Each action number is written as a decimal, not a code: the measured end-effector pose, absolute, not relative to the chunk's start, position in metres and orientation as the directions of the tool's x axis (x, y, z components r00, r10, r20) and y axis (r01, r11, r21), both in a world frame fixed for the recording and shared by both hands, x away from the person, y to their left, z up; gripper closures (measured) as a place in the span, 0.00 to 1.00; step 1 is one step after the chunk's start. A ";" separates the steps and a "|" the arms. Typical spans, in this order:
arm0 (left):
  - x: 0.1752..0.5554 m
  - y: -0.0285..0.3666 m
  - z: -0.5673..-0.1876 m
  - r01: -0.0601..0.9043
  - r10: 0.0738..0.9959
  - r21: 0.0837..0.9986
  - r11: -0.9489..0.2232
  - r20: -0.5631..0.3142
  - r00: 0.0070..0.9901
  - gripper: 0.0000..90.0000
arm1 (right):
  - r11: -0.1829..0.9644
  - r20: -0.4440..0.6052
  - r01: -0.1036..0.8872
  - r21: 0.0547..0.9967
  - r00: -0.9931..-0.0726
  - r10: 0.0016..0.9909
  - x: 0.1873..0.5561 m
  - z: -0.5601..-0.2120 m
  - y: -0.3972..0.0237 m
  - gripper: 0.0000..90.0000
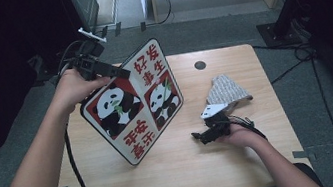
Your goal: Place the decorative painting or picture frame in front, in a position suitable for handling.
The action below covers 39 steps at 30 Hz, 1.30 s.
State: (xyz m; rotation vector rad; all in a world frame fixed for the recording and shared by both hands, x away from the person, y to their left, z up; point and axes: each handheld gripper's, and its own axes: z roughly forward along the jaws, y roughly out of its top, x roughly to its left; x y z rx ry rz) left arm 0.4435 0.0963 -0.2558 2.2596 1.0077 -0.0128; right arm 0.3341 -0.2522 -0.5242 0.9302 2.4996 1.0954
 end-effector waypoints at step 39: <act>0.419 0.125 -0.252 0.634 0.670 0.604 -0.483 -0.211 0.711 0.00 | 0.511 0.020 0.453 0.730 -0.762 0.647 0.334 -0.524 -0.252 0.11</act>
